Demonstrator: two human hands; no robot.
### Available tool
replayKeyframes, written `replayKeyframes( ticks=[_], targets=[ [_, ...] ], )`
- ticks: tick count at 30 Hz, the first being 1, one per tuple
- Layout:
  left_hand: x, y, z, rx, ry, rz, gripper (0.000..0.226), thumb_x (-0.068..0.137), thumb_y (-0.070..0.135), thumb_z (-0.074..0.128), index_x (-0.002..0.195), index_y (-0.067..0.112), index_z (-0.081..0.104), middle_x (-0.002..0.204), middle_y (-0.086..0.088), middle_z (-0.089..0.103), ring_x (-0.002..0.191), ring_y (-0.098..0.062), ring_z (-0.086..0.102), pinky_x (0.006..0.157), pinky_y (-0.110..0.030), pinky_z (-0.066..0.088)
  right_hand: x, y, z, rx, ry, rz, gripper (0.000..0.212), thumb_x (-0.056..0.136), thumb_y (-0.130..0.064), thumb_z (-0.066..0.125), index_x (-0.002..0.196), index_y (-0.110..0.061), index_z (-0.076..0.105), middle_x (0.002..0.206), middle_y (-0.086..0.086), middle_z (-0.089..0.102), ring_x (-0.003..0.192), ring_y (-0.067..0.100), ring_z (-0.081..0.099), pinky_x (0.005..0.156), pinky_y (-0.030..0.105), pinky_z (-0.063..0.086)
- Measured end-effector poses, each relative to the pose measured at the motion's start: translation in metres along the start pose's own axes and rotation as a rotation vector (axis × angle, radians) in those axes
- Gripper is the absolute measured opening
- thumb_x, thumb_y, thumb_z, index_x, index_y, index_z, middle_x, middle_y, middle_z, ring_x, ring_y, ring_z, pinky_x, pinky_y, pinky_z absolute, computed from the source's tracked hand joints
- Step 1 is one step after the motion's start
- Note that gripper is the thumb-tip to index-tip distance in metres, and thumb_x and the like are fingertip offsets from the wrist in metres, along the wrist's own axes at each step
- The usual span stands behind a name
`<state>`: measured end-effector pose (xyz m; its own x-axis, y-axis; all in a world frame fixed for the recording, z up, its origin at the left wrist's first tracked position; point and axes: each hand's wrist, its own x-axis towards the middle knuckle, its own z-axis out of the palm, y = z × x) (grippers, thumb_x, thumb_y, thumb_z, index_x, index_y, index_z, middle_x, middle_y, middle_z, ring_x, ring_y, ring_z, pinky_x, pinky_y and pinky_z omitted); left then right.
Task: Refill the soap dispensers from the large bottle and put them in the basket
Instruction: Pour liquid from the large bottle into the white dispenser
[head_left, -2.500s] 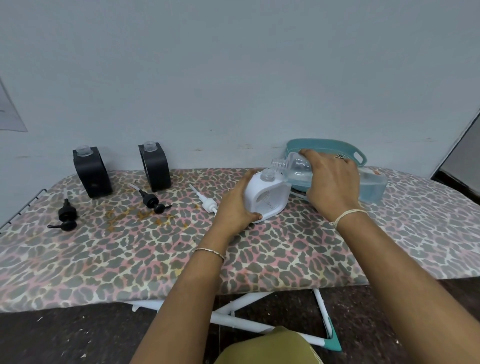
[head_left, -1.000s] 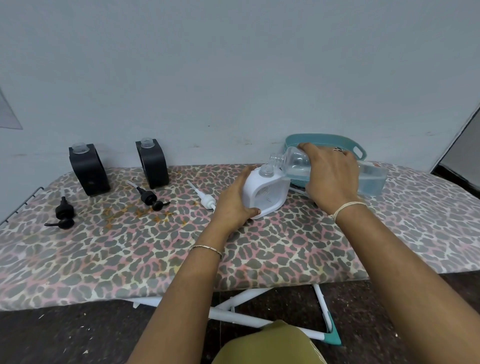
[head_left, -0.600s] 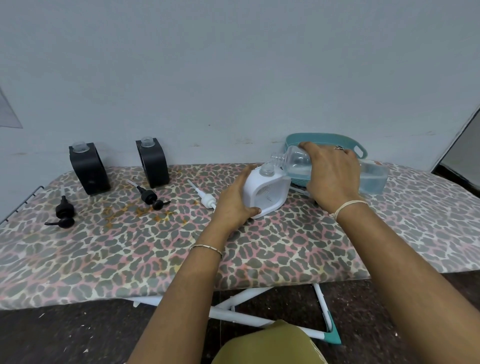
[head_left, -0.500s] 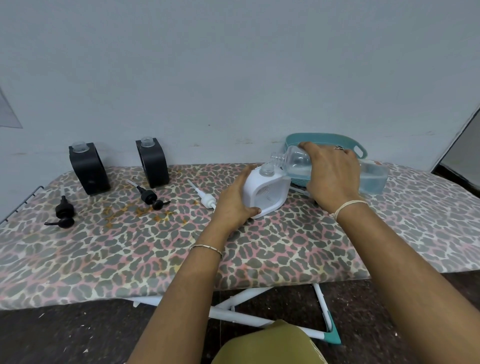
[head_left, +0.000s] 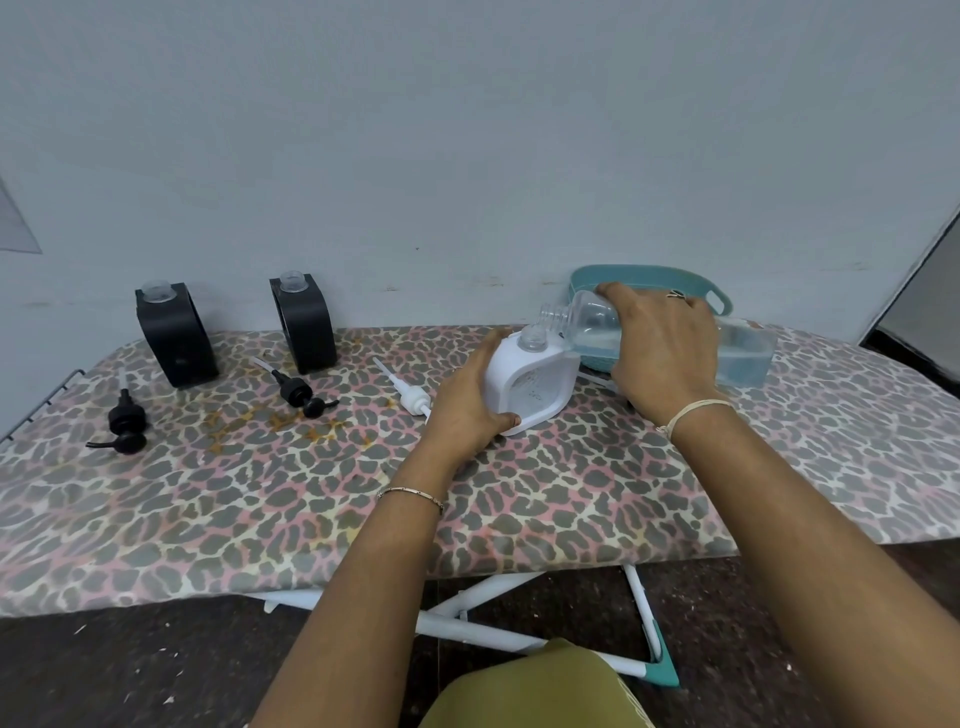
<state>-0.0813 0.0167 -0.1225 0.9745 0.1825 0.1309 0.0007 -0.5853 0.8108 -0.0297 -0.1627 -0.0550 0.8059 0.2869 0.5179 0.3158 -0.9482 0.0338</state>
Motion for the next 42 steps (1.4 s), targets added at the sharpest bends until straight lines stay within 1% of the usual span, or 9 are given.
replayKeyframes(
  ticks=[13,17,23,28,32,34,39,42],
  targets=[
    [0.001,-0.0014,0.0015,-0.013,0.001,-0.013,0.103,0.07,0.005,0.08,0.146,0.042,0.022,0.143,0.002,0.039,0.107,-0.032,0.058,0.085,-0.052,0.054,0.0003,0.0009,0.0005,-0.002,0.004,-0.005,0.068,0.069,0.007,0.062,0.13,-0.022,0.053,0.102,0.005,0.069,0.094,0.031,0.062,0.084,0.039,0.039],
    [0.0017,-0.0025,0.0016,-0.014,0.001,-0.011,0.103,0.07,0.005,0.08,0.145,0.043,0.021,0.143,0.002,0.04,0.104,-0.034,0.061,0.083,-0.053,0.054,0.0003,0.0005,0.0003,0.0,0.002,-0.009,0.066,0.07,0.007,0.062,0.129,-0.021,0.053,0.102,0.005,0.069,0.094,0.031,0.062,0.084,0.039,0.039],
    [0.0021,-0.003,0.002,0.004,0.005,0.002,0.102,0.07,0.006,0.081,0.146,0.04,0.021,0.143,0.001,0.041,0.109,-0.032,0.057,0.084,-0.052,0.054,0.0005,0.0004,0.0007,-0.004,0.002,-0.012,0.067,0.07,0.007,0.061,0.13,-0.022,0.052,0.102,0.005,0.069,0.095,0.031,0.062,0.085,0.039,0.039],
    [0.0028,-0.0047,0.0021,-0.016,0.001,-0.004,0.103,0.069,0.005,0.08,0.145,0.043,0.021,0.14,0.001,0.042,0.103,-0.034,0.06,0.083,-0.053,0.054,0.0004,0.0002,-0.0017,-0.006,-0.001,-0.011,0.066,0.071,0.007,0.061,0.13,-0.022,0.052,0.103,0.004,0.068,0.095,0.03,0.062,0.085,0.039,0.038],
    [0.0034,-0.0052,0.0022,-0.025,-0.001,-0.005,0.103,0.069,0.004,0.08,0.145,0.042,0.022,0.139,0.003,0.042,0.103,-0.033,0.06,0.083,-0.052,0.054,0.0002,-0.0005,-0.0021,-0.008,-0.003,-0.012,0.066,0.071,0.007,0.061,0.13,-0.021,0.052,0.102,0.004,0.069,0.095,0.03,0.062,0.085,0.039,0.039],
    [0.0034,-0.006,0.0026,-0.024,0.001,-0.003,0.103,0.069,0.004,0.08,0.145,0.042,0.022,0.14,0.004,0.041,0.104,-0.032,0.06,0.084,-0.052,0.054,0.0002,-0.0006,-0.0023,-0.009,0.0,-0.012,0.066,0.071,0.008,0.061,0.129,-0.021,0.052,0.1,0.004,0.069,0.094,0.03,0.062,0.085,0.039,0.039],
    [0.0052,-0.007,0.003,0.003,0.013,0.0,0.104,0.069,0.007,0.081,0.147,0.038,0.02,0.143,0.0,0.042,0.117,-0.029,0.052,0.089,-0.05,0.053,0.0001,-0.0003,-0.0014,-0.011,0.008,-0.011,0.064,0.072,0.008,0.061,0.129,-0.021,0.052,0.1,0.004,0.069,0.092,0.029,0.062,0.085,0.038,0.039],
    [0.0056,-0.0074,0.003,0.004,0.014,-0.002,0.104,0.069,0.007,0.081,0.147,0.039,0.02,0.143,0.0,0.042,0.117,-0.028,0.052,0.089,-0.05,0.053,0.0,-0.0005,-0.0007,-0.015,0.012,-0.011,0.064,0.072,0.008,0.06,0.129,-0.021,0.052,0.099,0.003,0.069,0.092,0.029,0.062,0.085,0.039,0.039]
  ],
)
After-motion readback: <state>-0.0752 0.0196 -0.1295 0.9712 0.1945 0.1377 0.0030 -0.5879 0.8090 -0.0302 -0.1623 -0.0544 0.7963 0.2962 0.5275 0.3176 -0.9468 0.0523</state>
